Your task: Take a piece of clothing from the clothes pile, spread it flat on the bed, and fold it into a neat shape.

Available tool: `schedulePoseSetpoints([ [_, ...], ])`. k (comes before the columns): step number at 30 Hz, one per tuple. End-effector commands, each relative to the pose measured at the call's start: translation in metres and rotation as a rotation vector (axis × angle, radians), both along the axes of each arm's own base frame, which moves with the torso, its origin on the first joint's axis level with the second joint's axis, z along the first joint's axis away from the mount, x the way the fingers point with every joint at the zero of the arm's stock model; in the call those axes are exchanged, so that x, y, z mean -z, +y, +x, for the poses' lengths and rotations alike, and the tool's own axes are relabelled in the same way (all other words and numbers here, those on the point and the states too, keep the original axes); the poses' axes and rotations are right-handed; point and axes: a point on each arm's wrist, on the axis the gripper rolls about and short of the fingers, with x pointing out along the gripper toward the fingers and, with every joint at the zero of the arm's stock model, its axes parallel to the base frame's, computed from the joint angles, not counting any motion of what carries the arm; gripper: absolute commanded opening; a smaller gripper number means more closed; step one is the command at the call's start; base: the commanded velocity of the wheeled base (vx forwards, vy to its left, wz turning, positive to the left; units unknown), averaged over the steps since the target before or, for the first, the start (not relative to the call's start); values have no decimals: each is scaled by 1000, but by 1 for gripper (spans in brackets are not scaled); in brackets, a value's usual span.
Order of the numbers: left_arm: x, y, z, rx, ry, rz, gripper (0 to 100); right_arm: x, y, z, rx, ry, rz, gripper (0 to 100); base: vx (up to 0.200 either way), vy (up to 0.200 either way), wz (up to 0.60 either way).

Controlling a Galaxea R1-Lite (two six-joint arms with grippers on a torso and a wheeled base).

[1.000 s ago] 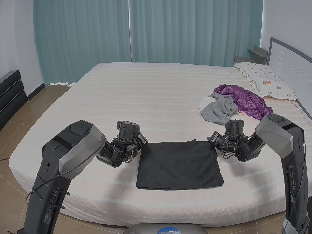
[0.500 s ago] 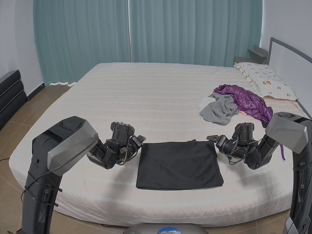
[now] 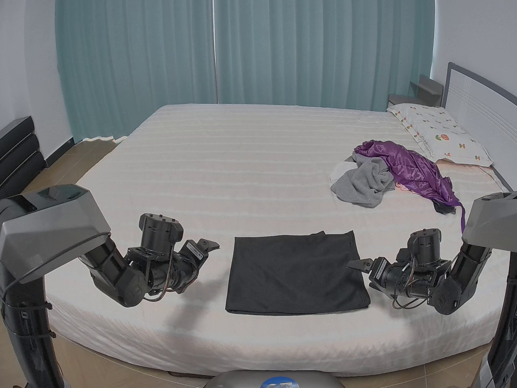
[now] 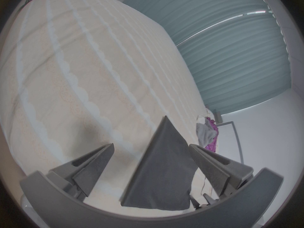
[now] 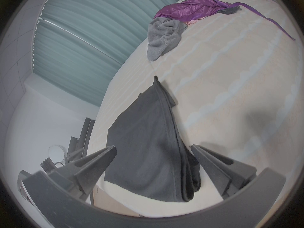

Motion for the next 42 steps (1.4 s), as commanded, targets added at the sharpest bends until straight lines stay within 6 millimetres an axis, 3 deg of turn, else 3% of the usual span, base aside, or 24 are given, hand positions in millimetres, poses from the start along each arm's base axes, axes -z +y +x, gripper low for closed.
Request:
schedulePoseSetpoints([
  [1, -16, 6, -16, 3, -25, -37, 100, 6, 5, -10, -27, 27, -2, 100, 0, 0, 0],
  [14, -4, 5, -14, 4, -4, -27, 100, 15, 4, -12, -21, 46, -20, 100, 0, 0, 0],
  [15, -4, 5, -14, 4, -4, -27, 100, 15, 4, -12, -21, 48, -23, 0, 0, 0, 0],
  [35, -4, 7, -13, -5, -5, -26, 100, 19, -4, -24, -18, 66, -102, 0, 0, 0, 0],
  [36, -3, 7, -13, -4, -4, -24, 100, 20, -3, -25, -21, 70, -103, 100, 0, 0, 0],
  [42, -3, 3, -8, 6, -15, -27, 100, 11, -5, -24, -13, 38, -78, 100, 0, 0, 0],
])
